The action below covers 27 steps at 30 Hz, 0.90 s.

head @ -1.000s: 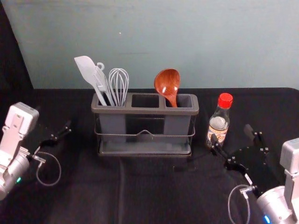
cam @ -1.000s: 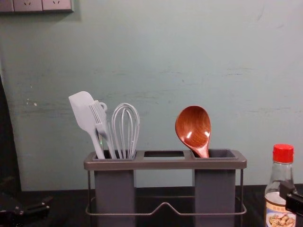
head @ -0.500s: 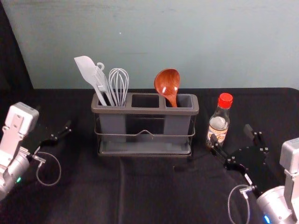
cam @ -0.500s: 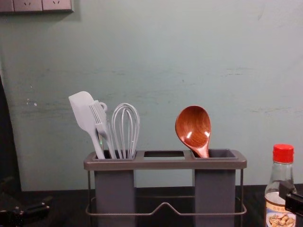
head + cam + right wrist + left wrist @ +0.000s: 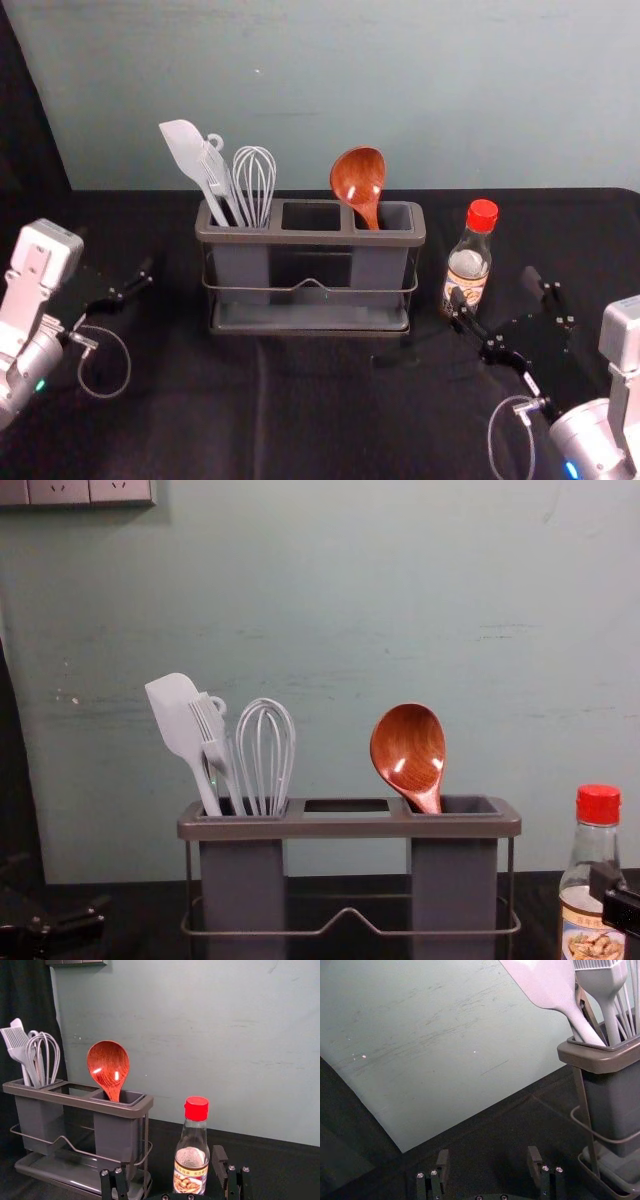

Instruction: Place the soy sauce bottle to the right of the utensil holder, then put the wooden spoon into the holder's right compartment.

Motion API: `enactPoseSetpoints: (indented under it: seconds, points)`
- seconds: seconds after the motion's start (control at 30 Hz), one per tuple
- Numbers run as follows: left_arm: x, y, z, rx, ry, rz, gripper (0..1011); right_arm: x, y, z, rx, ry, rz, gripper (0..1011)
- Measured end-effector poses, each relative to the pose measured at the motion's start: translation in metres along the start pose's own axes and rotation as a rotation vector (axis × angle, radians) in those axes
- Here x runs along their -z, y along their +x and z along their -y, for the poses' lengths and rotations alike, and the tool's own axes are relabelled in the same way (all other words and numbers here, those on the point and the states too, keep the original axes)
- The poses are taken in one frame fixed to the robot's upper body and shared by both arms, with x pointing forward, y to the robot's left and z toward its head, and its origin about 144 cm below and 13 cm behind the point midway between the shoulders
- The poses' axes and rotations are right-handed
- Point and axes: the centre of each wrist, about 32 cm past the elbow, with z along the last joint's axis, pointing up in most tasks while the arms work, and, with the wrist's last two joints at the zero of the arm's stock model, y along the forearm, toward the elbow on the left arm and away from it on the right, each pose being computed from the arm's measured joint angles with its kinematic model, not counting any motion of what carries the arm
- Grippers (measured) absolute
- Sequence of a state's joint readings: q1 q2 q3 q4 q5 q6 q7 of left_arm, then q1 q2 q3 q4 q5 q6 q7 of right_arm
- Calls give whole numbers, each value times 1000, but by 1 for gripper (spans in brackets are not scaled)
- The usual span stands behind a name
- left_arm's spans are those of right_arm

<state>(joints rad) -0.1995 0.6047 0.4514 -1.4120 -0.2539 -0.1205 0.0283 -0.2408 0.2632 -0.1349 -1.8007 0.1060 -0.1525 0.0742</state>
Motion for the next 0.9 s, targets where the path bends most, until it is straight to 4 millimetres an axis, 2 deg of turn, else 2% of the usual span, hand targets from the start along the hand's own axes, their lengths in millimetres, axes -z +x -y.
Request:
enactPoseSetpoints:
  seconds: [0.9]
  points:
    - [0, 0, 0, 0, 0, 0, 1011, 0, 0, 0, 0, 0, 0, 1003]
